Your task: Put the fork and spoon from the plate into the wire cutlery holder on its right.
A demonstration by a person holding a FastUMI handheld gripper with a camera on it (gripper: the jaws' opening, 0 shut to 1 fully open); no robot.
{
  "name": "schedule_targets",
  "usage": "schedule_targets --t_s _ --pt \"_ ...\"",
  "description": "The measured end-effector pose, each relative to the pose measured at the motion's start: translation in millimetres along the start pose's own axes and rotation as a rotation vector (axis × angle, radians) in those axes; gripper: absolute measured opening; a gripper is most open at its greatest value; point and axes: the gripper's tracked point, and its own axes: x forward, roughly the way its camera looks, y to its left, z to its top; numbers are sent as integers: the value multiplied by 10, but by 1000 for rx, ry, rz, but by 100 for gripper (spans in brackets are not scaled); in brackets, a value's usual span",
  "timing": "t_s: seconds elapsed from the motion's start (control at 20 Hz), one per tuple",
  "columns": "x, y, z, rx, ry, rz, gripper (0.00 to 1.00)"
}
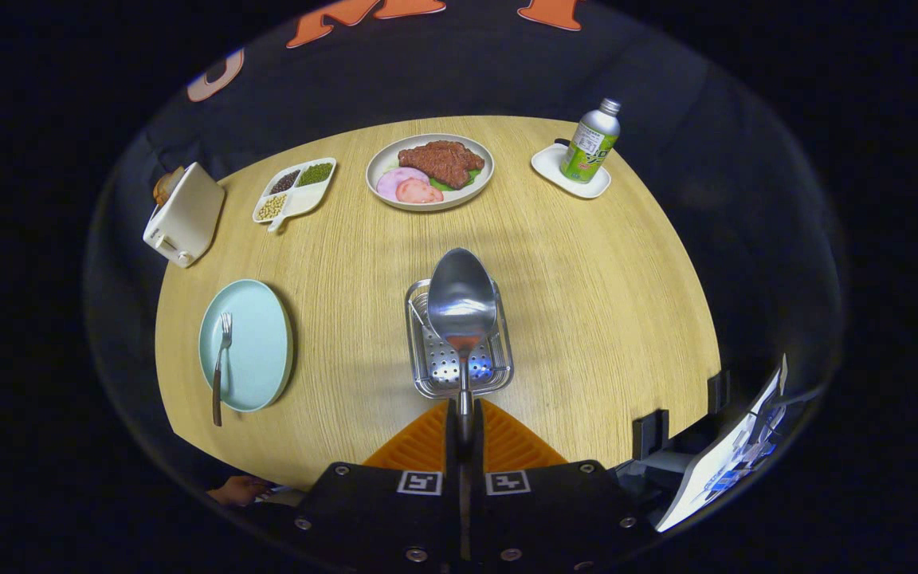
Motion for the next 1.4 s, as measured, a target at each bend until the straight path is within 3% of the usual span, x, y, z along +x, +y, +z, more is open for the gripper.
schedule_targets --t_s 0.3,0.55,0.65,0.8,0.9,1.1,1.4 --pt "32 -40 148 12 -32 -12 9" --pt "-64 83 482 21 -145 16 13" --pt "-132 190 678 6 -232 39 23" --pt "-349 333 1076 2 -448 46 54" --pt "-543 412 1343 27 -603 47 67" --pt "-986 596 1693 46 -880 78 79" --pt "-1552 1005 1968 21 -1133 102 86"
